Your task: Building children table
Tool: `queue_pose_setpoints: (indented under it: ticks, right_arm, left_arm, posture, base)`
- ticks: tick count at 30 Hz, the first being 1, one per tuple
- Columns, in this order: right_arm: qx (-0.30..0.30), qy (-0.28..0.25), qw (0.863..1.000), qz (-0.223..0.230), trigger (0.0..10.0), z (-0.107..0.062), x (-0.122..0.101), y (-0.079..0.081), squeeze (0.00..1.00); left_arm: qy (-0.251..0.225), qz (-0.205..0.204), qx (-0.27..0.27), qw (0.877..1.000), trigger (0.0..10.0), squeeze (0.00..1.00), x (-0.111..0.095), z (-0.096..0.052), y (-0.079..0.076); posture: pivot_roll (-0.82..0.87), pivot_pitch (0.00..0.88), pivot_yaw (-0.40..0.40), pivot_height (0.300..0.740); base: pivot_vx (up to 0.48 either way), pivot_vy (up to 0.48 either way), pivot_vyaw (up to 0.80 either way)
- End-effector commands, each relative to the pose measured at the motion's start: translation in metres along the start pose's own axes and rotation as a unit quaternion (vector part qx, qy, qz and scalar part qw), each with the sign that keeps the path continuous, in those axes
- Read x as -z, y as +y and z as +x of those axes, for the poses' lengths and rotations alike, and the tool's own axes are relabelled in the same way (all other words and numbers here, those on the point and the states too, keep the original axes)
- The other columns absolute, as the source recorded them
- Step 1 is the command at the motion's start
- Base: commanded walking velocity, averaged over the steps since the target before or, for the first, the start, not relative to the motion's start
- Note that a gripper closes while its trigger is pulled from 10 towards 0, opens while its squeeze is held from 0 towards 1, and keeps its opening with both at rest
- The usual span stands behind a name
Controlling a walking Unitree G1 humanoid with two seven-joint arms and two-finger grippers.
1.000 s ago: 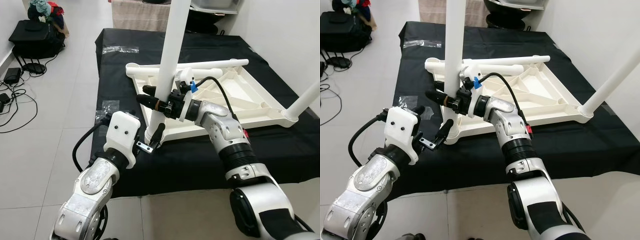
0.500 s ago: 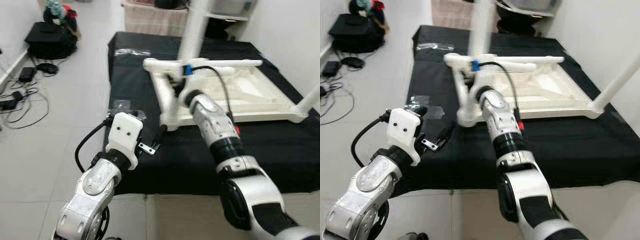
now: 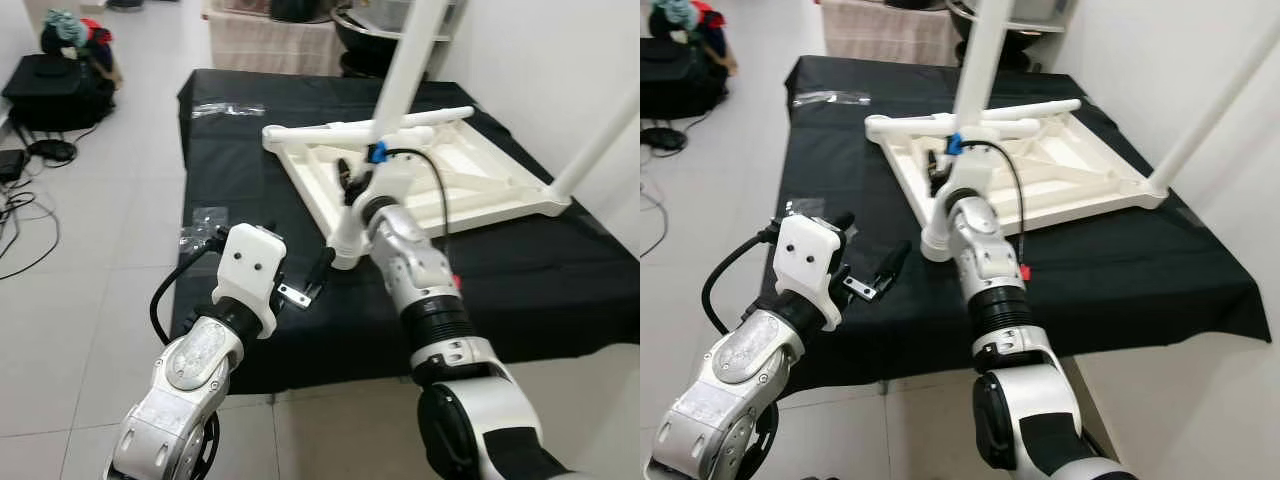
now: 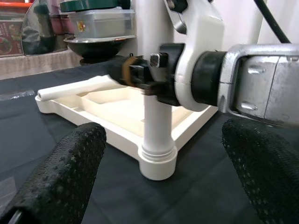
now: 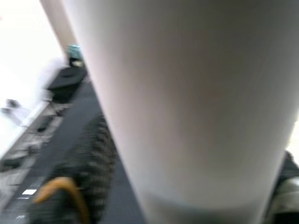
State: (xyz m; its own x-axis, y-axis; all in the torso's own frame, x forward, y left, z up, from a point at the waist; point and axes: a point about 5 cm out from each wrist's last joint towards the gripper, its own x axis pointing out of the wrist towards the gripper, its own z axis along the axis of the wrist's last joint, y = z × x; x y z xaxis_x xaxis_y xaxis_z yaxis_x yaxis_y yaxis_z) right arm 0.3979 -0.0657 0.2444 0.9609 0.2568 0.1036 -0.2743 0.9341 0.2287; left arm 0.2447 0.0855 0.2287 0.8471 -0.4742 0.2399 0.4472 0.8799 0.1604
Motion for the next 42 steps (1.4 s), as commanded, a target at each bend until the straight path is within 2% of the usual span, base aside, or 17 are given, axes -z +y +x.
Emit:
queue_pose_setpoints:
  ticks: [1,3,5,8,10,13,18,19,21,24,31,32,33,34,35,36,42]
  right_arm:
    - [-0.060,0.008,0.997,0.040,10.0,0.002,-0.002,0.014,1.00]
    - [-0.060,0.008,0.997,0.040,10.0,0.002,-0.002,0.014,1.00]
    - [-0.170,0.001,0.984,0.061,10.0,-0.001,-0.012,0.021,1.00]
    - [-0.233,-0.002,0.971,0.047,10.0,-0.004,-0.016,0.022,1.00]
    - [-0.352,-0.006,0.936,0.013,10.0,-0.015,-0.025,0.017,1.00]
    - [-0.400,-0.005,0.917,-0.010,10.0,-0.021,-0.027,0.013,1.00]
    - [-0.406,0.005,0.913,-0.030,10.0,-0.022,-0.023,0.011,0.98]
    - [-0.418,0.011,0.908,-0.031,10.0,-0.023,-0.020,0.013,0.00]
    - [-0.418,0.011,0.908,-0.031,10.0,-0.023,-0.020,0.013,0.00]
    - [-0.488,0.030,0.871,-0.043,10.0,-0.034,-0.013,0.018,0.00]
    - [-0.531,0.039,0.844,-0.069,10.0,-0.041,-0.011,0.016,0.00]
    - [-0.531,0.039,0.844,-0.069,10.0,-0.041,-0.011,0.016,0.00]
    - [-0.506,0.033,0.858,-0.084,10.0,-0.034,-0.016,0.012,0.00]
    - [-0.463,0.017,0.880,-0.103,4.0,-0.024,-0.022,0.007,0.00]
    - [-0.463,0.017,0.880,-0.103,4.0,-0.024,-0.022,0.007,0.00]
    - [-0.416,0.011,0.903,-0.106,0.0,-0.015,-0.026,0.003,0.00]
    - [-0.335,-0.012,0.937,-0.101,0.0,-0.005,-0.034,-0.004,0.00]
  left_arm:
    - [0.004,-0.001,0.002,1.000,10.0,0.00,0.002,0.001,-0.001]
    - [0.004,-0.001,0.002,1.000,10.0,0.00,0.002,0.001,-0.001]
    - [0.003,-0.001,0.002,1.000,10.0,0.00,0.002,0.001,-0.001]
    - [0.003,-0.001,0.001,1.000,10.0,0.00,0.002,0.002,-0.001]
    - [0.002,-0.001,0.001,1.000,10.0,0.00,0.002,0.002,0.000]
    - [0.002,-0.001,0.001,1.000,10.0,0.00,0.001,0.002,0.000]
    - [0.003,-0.002,0.000,1.000,10.0,0.00,0.002,0.002,-0.001]
    - [0.003,-0.003,0.000,1.000,10.0,0.00,0.002,0.002,-0.001]
    - [0.003,-0.003,0.000,1.000,10.0,0.00,0.002,0.002,-0.001]
    - [0.001,-0.003,0.000,1.000,10.0,0.00,0.001,0.002,0.000]
    - [0.002,-0.005,0.003,1.000,10.0,0.00,0.001,0.003,-0.001]
    - [0.002,-0.005,0.003,1.000,10.0,0.00,0.001,0.003,-0.001]
    - [0.003,-0.006,0.005,1.000,10.0,0.00,0.001,0.003,-0.002]
    - [0.005,-0.008,0.007,1.000,10.0,0.00,0.002,0.002,-0.003]
    - [0.005,-0.008,0.007,1.000,10.0,0.00,0.002,0.002,-0.003]
    - [0.006,-0.008,0.008,1.000,10.0,0.00,0.003,0.001,-0.004]
    - [0.008,-0.009,0.011,1.000,10.0,0.00,0.005,0.000,-0.006]
  posture:
    - [0.07,0.139,-0.131,0.740]
    - [0.07,0.139,-0.131,0.740]
    - [0.06,0.142,-0.131,0.740]
    - [0.07,0.141,-0.130,0.740]
    - [0.07,0.141,-0.132,0.740]
    - [0.06,0.145,-0.133,0.740]
    - [0.06,0.144,-0.134,0.740]
    - [0.06,0.144,-0.133,0.740]
    - [0.06,0.144,-0.133,0.740]
    - [0.07,0.146,-0.133,0.740]
    - [0.07,0.147,-0.133,0.740]
    - [0.07,0.147,-0.133,0.740]
    - [0.07,0.150,-0.134,0.740]
    - [0.06,0.141,-0.134,0.740]
    - [0.06,0.141,-0.134,0.740]
    - [0.07,0.138,-0.133,0.740]
    - [0.07,0.127,-0.135,0.740]
  base:
    - [0.000,0.000,0.00]
    - [0.000,0.000,0.00]
    - [0.000,0.000,0.00]
    - [0.000,0.000,0.00]
    - [0.000,0.000,0.00]
    - [0.000,0.000,0.00]
    - [0.000,0.000,0.00]
    - [0.000,0.000,0.00]
    - [0.000,0.000,0.00]
    - [0.000,0.000,0.00]
    - [0.000,0.000,0.00]
    - [0.000,0.000,0.00]
    - [0.000,0.000,0.00]
    - [0.000,0.000,0.00]
    - [0.000,0.000,0.00]
    - [0.000,0.000,0.00]
    - [0.000,0.000,0.00]
